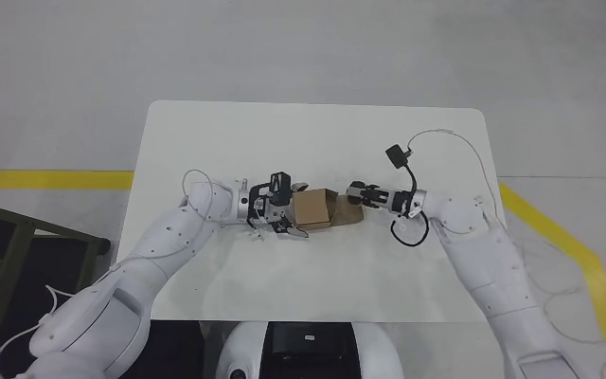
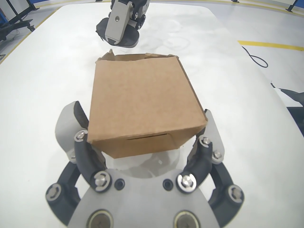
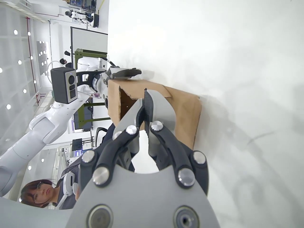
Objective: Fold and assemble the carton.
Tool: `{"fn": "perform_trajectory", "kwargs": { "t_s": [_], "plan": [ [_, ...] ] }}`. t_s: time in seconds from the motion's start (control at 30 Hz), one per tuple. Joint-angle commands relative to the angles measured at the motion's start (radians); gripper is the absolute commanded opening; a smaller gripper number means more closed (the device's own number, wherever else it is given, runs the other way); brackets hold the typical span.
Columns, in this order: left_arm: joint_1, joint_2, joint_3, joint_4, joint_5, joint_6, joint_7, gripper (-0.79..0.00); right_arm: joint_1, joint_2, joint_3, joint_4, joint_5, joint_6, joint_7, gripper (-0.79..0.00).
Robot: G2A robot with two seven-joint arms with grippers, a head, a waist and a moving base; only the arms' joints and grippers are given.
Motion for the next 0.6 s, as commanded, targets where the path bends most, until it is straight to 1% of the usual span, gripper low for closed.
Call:
{"fn": "perform_trajectory", "kwargs": {
  "t_s": [0.0,0.17,0.33,0.57],
  "plan": [
    [0.0,0.0,0.001,-0.002,0.003,-0.002,0.001,0.0,0.018,-0.004,-0.015,0.016,-0.009,-0.005,-0.008,-0.785],
    [0.0,0.001,0.003,-0.005,0.01,-0.002,0.006,0.0,0.063,-0.017,-0.058,0.065,-0.015,-0.033,-0.011,-0.785],
    [0.0,0.002,0.005,-0.006,0.019,-0.005,0.015,0.0,0.113,-0.03,-0.103,0.117,-0.02,-0.104,0.01,-0.785],
    [-0.001,0.003,0.008,-0.006,0.027,-0.007,0.022,0.0,0.135,-0.034,-0.125,0.153,-0.023,-0.148,0.048,-0.785]
  ]
}}
